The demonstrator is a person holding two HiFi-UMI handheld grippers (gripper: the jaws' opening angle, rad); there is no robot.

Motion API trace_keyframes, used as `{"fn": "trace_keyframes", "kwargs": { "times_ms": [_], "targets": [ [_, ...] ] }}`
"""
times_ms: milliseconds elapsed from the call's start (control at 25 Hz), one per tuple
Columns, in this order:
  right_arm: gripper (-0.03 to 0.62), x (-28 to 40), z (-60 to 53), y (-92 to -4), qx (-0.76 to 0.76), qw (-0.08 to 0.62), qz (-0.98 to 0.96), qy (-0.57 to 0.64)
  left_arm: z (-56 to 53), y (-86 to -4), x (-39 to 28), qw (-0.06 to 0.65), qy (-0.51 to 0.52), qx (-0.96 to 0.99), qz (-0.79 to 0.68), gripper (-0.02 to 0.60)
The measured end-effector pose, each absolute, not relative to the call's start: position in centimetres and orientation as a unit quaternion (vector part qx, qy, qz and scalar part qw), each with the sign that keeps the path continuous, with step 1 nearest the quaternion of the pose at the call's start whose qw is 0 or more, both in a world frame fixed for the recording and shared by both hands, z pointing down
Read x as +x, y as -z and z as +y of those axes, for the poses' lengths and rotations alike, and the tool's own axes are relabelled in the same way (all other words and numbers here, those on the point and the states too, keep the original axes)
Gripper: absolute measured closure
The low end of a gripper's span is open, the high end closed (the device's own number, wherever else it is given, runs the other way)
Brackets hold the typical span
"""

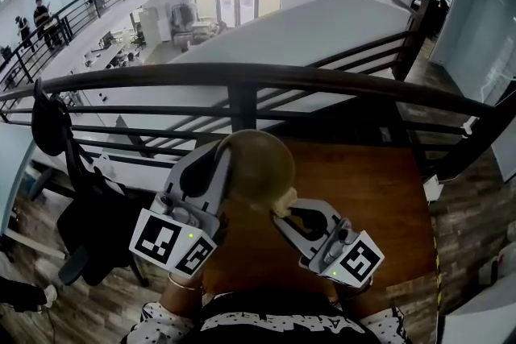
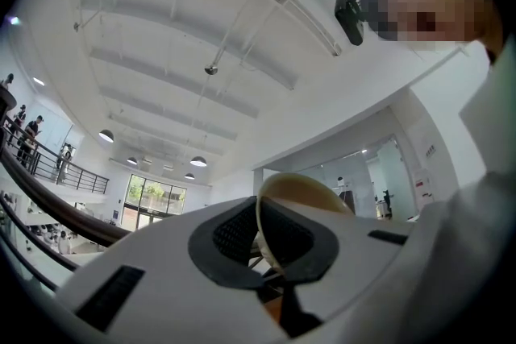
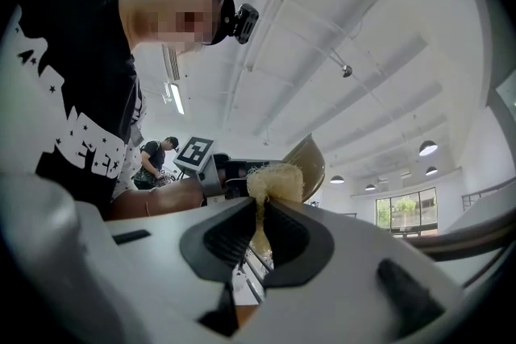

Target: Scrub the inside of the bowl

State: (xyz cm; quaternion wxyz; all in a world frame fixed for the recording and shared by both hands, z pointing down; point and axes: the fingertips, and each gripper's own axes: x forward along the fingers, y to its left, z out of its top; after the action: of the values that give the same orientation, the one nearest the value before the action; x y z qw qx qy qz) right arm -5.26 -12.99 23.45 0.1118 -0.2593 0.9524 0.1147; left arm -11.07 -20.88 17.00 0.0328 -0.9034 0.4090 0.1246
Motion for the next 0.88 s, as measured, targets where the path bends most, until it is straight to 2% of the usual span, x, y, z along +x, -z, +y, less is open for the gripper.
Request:
{"fn": "trace_keyframes", "kwargs": {
  "times_ms": [880],
  "targets": [
    [0.549,-7.6,-13.0,-25.0,-0.224,0.100,0.964,-0.099,-20.6,-17.1,-10.1,0.036,-0.136,-0.895,0.423,0.560]
  ]
}}
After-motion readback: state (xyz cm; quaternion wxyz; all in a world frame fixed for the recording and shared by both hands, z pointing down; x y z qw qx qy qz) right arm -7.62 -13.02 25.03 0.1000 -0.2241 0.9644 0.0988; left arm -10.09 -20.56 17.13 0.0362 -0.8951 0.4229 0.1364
